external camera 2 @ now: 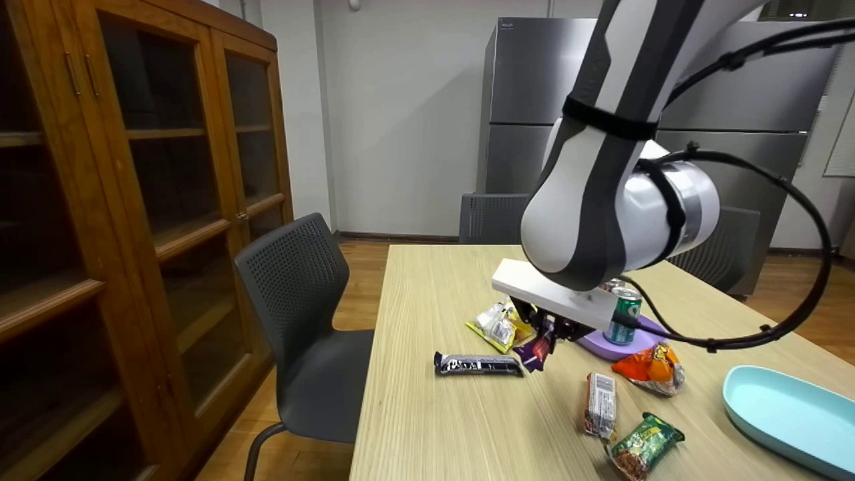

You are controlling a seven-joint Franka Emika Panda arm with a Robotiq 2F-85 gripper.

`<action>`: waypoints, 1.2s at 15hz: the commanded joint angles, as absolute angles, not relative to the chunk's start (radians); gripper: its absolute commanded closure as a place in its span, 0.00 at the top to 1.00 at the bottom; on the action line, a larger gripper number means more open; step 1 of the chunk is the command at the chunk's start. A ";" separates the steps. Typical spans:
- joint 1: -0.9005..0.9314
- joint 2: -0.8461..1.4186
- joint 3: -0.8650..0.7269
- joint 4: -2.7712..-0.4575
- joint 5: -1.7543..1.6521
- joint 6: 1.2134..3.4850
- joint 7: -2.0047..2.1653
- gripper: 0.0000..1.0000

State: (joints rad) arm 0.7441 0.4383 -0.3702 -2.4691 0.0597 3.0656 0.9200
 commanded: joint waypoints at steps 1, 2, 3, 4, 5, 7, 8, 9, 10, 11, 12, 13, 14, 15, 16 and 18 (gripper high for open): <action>0.688 0.275 -0.366 -2.575 0.002 3.020 0.778 0.04; 0.672 0.247 -0.364 -2.593 -0.013 3.007 0.744 0.04; 0.645 0.217 -0.355 -2.612 -0.030 2.993 0.704 0.04; 0.643 0.190 -0.366 -2.629 -0.040 2.976 0.666 0.04; 0.632 0.167 -0.376 -2.644 -0.059 2.955 0.631 0.04; 0.620 0.128 -0.406 -2.667 -0.097 2.913 0.570 0.04; 0.619 0.114 -0.426 -2.674 -0.119 2.892 0.548 0.04; 0.626 0.108 -0.459 -2.679 -0.156 2.881 0.545 0.04; 0.628 0.103 -0.489 -2.683 -0.194 2.874 0.544 0.04; 0.630 0.100 -0.516 -2.685 -0.231 2.871 0.546 0.04; 0.627 0.101 -0.541 -2.688 -0.265 2.875 0.547 0.04; 0.622 0.102 -0.563 -2.692 -0.290 2.881 0.544 0.04; 0.619 0.109 -0.587 -2.694 -0.314 2.892 0.546 0.04; 0.612 0.113 -0.606 -2.695 -0.326 2.898 0.539 0.04; 0.606 0.119 -0.625 -2.695 -0.337 2.903 0.535 0.04; 0.591 0.130 -0.658 -2.697 -0.344 2.916 0.525 0.04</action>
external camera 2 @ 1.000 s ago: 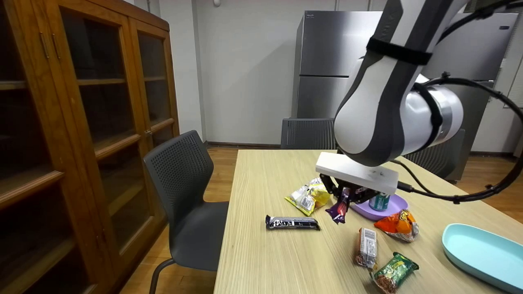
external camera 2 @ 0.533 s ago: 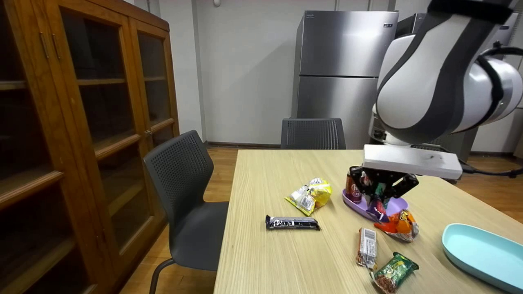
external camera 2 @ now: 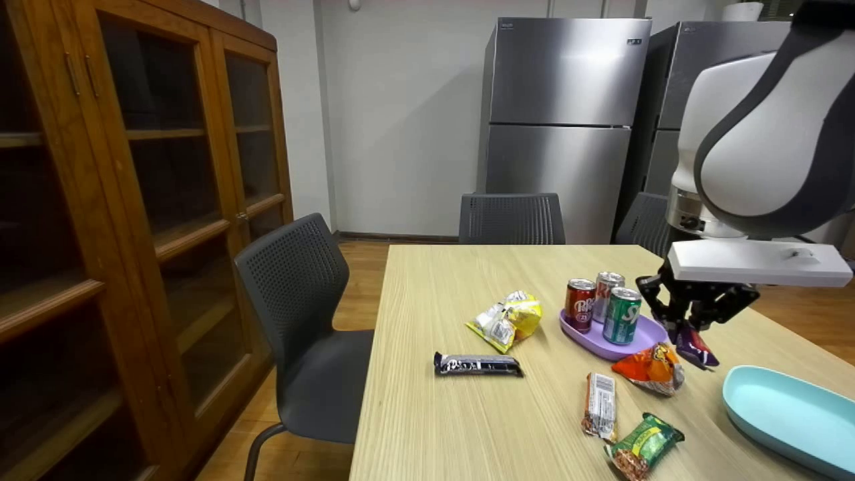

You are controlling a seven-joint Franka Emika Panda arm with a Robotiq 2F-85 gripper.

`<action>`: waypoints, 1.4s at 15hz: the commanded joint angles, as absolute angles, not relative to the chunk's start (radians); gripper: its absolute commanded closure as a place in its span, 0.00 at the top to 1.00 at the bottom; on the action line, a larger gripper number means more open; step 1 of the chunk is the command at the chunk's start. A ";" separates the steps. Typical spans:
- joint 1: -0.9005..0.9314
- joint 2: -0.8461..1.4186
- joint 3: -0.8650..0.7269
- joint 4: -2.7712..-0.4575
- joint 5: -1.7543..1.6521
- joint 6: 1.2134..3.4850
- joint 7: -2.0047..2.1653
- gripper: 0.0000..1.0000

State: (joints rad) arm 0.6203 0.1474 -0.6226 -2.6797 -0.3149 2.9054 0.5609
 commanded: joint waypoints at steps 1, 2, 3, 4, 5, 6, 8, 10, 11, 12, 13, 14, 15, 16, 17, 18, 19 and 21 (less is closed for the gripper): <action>0.588 0.139 -0.676 -2.694 -0.352 2.921 0.529 0.04; 0.576 0.143 -0.684 -2.696 -0.338 2.928 0.517 0.04; 0.567 0.149 -0.693 -2.695 -0.330 2.933 0.510 0.04; 0.554 0.156 -0.696 -2.694 -0.316 2.941 0.502 0.04; 0.541 0.162 -0.698 -2.693 -0.304 2.948 0.497 0.04; 0.530 0.177 -0.701 -2.689 -0.299 2.958 0.502 0.04; 0.500 0.205 -0.697 -2.683 -0.280 2.985 0.507 0.04; 0.475 0.251 -0.696 -2.671 -0.265 3.024 0.524 0.04; 0.458 0.270 -0.690 -2.667 -0.252 3.043 0.528 0.04; 0.443 0.296 -0.687 -2.661 -0.240 3.062 0.536 0.04; 0.423 0.319 -0.677 -2.656 -0.222 3.080 0.538 0.04; 0.401 0.338 -0.664 -2.651 -0.204 3.092 0.538 0.04; 0.384 0.361 -0.655 -2.643 -0.190 3.102 0.541 0.04; 0.372 0.391 -0.639 -2.632 -0.123 3.111 0.501 0.04; 0.360 0.414 -0.629 -2.622 -0.090 3.114 0.494 0.04; 0.344 0.438 -0.612 -2.609 -0.053 3.117 0.484 0.04; 0.331 0.460 -0.598 -2.595 -0.022 3.117 0.478 0.04; 0.313 0.506 -0.577 -2.564 0.031 3.117 0.470 0.04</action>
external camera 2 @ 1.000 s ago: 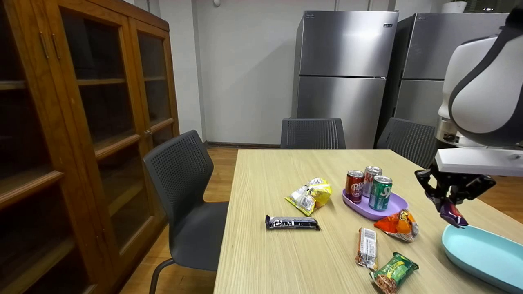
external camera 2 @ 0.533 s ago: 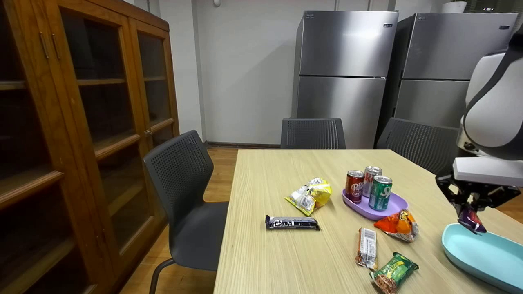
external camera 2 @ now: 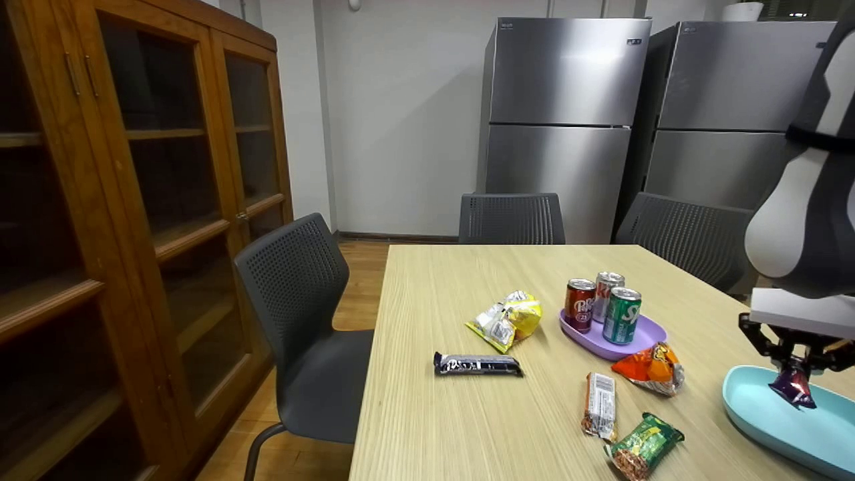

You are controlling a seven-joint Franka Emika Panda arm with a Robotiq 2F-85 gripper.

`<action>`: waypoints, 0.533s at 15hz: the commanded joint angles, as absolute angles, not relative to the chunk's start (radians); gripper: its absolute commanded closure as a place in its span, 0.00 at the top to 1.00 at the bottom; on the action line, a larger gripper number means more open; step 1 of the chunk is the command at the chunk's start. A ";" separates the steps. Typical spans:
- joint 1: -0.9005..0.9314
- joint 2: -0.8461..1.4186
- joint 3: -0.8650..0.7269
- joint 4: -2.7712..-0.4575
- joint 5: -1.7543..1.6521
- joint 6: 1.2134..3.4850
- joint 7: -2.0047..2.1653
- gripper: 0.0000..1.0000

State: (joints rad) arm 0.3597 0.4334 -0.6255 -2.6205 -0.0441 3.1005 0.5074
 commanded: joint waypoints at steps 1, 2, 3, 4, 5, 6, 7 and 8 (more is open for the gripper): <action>0.308 0.529 -0.569 -2.546 0.053 3.117 0.467 0.04; 0.302 0.547 -0.562 -2.532 0.071 3.115 0.466 0.04; 0.292 0.568 -0.551 -2.513 0.086 3.112 0.463 0.04; 0.287 0.588 -0.544 -2.497 0.098 3.110 0.461 0.04; 0.280 0.605 -0.536 -2.482 0.108 3.109 0.459 0.04; 0.274 0.621 -0.528 -2.469 0.117 3.107 0.457 0.04; 0.270 0.635 -0.522 -2.457 0.125 3.107 0.456 0.04; 0.264 0.647 -0.514 -2.446 0.131 3.105 0.454 0.04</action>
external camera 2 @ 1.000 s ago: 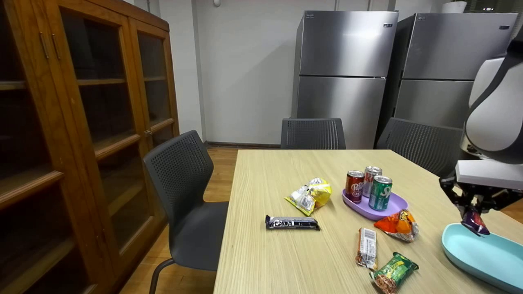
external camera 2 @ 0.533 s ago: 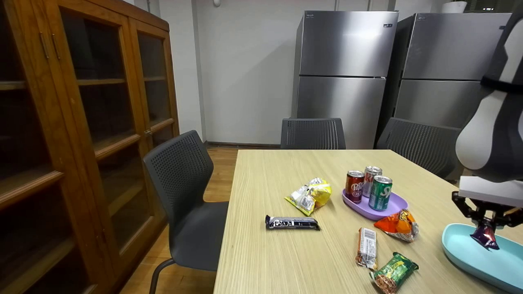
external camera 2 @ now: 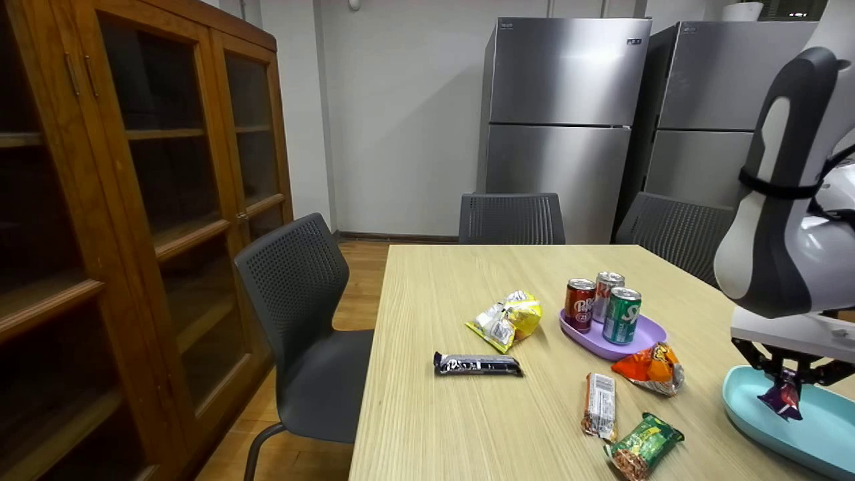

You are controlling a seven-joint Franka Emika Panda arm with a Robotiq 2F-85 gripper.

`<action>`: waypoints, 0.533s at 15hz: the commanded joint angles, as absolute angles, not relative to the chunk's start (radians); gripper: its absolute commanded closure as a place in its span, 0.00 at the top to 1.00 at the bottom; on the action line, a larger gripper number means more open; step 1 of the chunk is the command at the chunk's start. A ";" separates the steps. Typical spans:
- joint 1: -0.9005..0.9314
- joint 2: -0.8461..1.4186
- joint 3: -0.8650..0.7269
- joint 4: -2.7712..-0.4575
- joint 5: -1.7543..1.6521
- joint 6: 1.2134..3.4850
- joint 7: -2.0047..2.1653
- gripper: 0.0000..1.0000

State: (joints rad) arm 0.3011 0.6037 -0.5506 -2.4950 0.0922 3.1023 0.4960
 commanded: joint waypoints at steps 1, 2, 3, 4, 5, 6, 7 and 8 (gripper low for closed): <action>0.262 0.658 -0.510 -2.437 0.136 3.105 0.453 0.04; 0.258 0.668 -0.503 -2.429 0.141 3.105 0.452 0.04; 0.256 0.677 -0.498 -2.421 0.145 3.104 0.451 0.04; 0.256 0.683 -0.496 -2.416 0.149 3.103 0.451 0.27; 0.259 0.685 -0.497 -2.414 0.153 3.103 0.452 0.43; 0.262 0.683 -0.497 -2.414 0.155 3.104 0.449 0.50; 0.272 0.669 -0.504 -2.421 0.152 3.107 0.445 0.56; 0.288 0.655 -0.514 -2.430 0.147 3.107 0.440 0.64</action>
State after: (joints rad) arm 0.2812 0.6840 -0.5145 -2.4268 0.1258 3.1023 0.4919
